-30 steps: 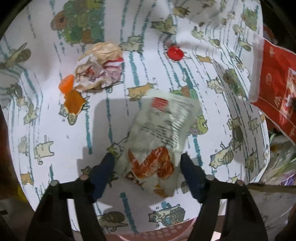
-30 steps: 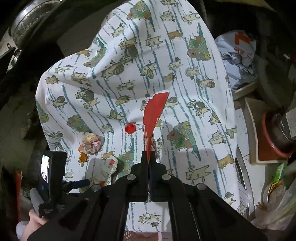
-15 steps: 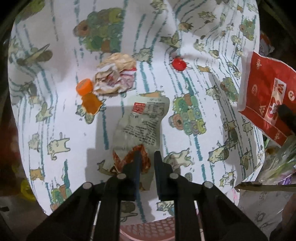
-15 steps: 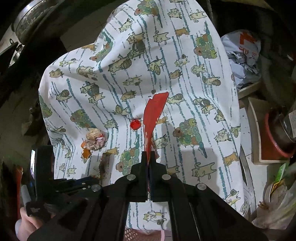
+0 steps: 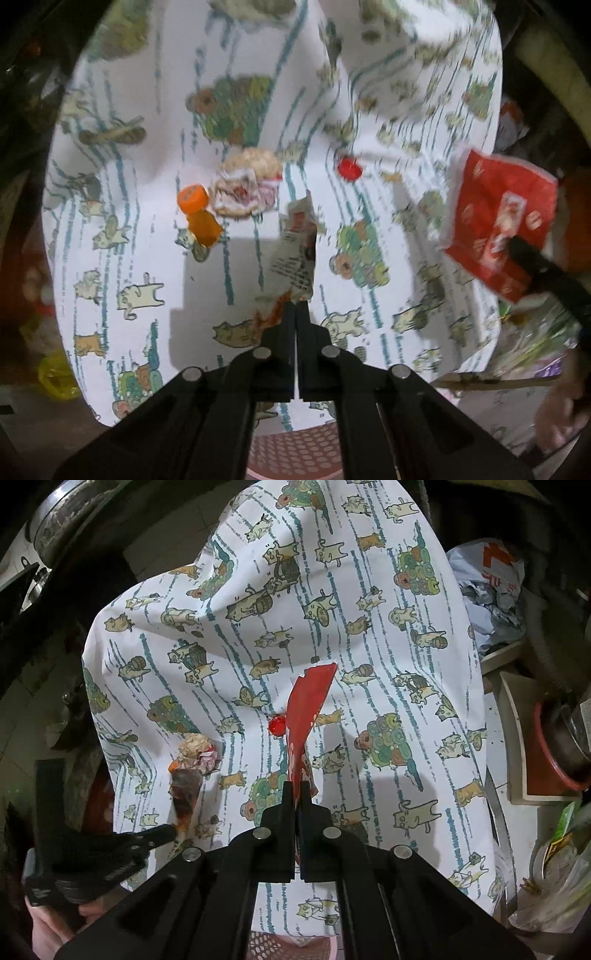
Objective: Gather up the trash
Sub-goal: 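Carry the packet and red wrapper down over the pink basket with both tools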
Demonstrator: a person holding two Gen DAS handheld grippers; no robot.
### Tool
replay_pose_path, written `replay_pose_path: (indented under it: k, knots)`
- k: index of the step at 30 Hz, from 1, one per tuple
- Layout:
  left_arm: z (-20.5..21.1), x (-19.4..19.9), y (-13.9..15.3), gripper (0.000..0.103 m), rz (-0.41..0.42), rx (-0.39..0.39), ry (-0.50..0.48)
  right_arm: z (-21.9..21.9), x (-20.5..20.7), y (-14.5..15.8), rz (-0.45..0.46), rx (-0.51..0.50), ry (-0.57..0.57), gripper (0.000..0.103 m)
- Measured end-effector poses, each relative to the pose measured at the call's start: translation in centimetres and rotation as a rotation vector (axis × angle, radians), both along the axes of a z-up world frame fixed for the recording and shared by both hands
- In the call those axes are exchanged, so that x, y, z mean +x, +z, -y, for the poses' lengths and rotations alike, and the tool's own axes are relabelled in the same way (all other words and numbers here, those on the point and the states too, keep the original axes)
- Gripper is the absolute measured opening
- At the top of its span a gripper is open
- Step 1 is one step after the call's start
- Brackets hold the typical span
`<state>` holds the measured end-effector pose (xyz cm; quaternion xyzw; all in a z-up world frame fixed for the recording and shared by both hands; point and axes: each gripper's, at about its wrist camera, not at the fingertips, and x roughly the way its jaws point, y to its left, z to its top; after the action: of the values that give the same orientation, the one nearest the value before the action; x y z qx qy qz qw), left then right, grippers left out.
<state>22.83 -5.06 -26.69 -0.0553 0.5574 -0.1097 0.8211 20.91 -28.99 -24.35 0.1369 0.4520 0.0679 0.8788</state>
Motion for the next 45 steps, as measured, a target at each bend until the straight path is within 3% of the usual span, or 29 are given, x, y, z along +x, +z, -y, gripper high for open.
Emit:
replay_pose_path:
  k: [7, 18, 27, 32, 38, 45]
  knots:
    - [-2.2, -1.7, 4.0, 0.001, 0.096, -0.073, 0.037, -1.7, -1.0, 1.2, 0.036, -0.029, 0.049, 0.001]
    - [-4.1, -7.3, 10.6, 0.001, 0.223, 0.001, 0.087, -5.1, -5.5, 8.6, 0.166, -0.033, 0.122, 0.001]
    - [-4.7, -12.6, 12.8, 0.000, 0.249, -0.033, 0.134, -6.7, -10.7, 10.7, 0.176, -0.061, 0.137, 0.001]
    - [-4.9, -14.8, 12.2, 0.001, 0.232, -0.038, 0.140, -7.1, -13.1, 10.2, 0.146, -0.058, 0.132, 0.001]
    - [-4.8, -15.5, 8.9, 0.000, 0.162, -0.037, 0.136, -8.3, -14.6, 7.7, 0.081, -0.098, 0.182, 0.001]
    - [-4.6, -15.1, 4.4, 0.000, 0.033, -0.021, 0.126, -9.2, -14.5, 2.8, -0.118, -0.126, 0.264, 0.001]
